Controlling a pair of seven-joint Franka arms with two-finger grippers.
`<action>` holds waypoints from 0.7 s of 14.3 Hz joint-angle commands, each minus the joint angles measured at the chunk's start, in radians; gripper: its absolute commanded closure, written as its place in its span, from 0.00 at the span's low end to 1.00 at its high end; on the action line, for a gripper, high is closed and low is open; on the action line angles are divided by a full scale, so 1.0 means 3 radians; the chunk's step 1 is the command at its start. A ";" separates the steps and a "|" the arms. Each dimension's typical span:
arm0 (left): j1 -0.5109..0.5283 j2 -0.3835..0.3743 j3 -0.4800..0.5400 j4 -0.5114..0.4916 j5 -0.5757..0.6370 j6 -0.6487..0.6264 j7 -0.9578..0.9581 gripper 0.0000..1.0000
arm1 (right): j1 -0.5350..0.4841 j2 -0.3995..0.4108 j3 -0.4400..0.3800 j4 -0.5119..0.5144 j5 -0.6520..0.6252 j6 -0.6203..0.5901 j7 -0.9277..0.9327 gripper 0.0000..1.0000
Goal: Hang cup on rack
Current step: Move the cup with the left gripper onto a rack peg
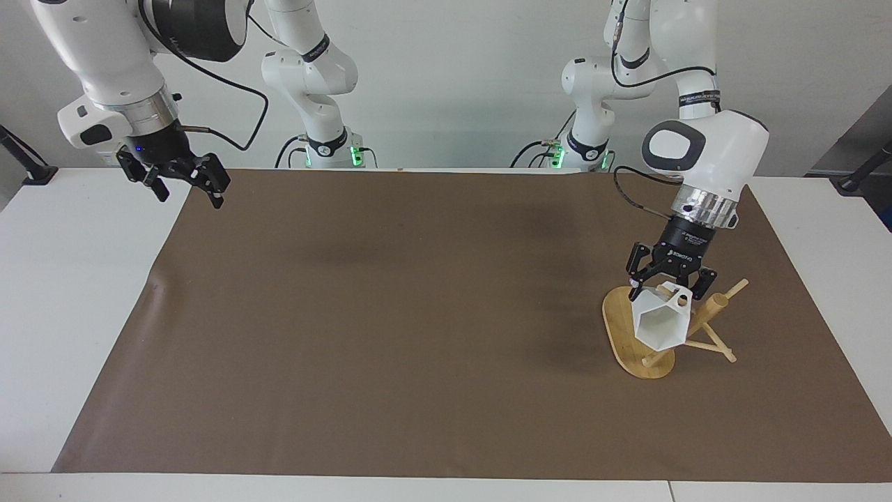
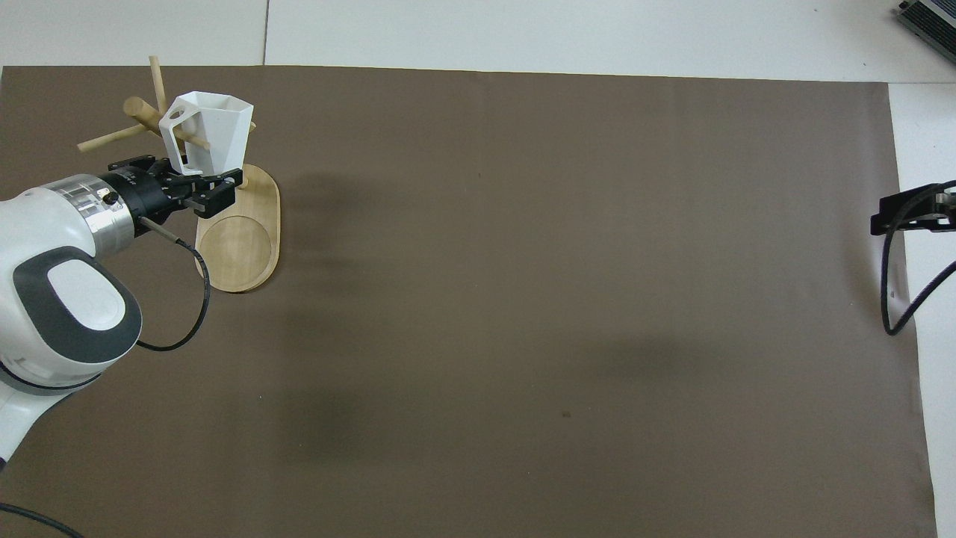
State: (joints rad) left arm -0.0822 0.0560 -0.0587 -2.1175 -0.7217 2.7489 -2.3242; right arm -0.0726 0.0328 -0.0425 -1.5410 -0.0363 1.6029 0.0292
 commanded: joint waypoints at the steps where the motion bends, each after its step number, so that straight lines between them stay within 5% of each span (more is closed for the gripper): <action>1: 0.0034 0.0003 -0.0019 -0.0023 0.0069 0.0061 -0.0086 1.00 | -0.0029 -0.0053 0.0009 0.0018 0.0075 -0.0076 0.0031 0.00; 4: 0.0039 0.0003 -0.0019 -0.0024 0.0074 0.0061 -0.0081 0.97 | -0.0029 -0.0069 0.0004 0.0018 0.0070 -0.0061 0.0036 0.00; 5: 0.0039 0.0003 -0.0019 -0.0024 0.0074 0.0056 -0.0076 0.76 | -0.0029 -0.0069 0.0004 0.0008 0.0070 -0.0061 0.0026 0.00; 6: 0.0039 -0.0002 -0.0014 -0.0024 0.0069 0.0056 -0.0086 0.05 | -0.0024 -0.0069 0.0004 0.0003 0.0070 -0.0061 0.0020 0.00; 10: 0.0120 0.0003 -0.0009 -0.0018 0.0074 0.0015 -0.0096 0.00 | -0.0024 -0.0084 -0.0078 -0.0023 0.0070 -0.0056 0.0036 0.00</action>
State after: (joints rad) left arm -0.0590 0.0566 -0.0567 -2.1191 -0.7217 2.7517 -2.3293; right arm -0.0726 0.0208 -0.0500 -1.5401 -0.0343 1.6025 0.0293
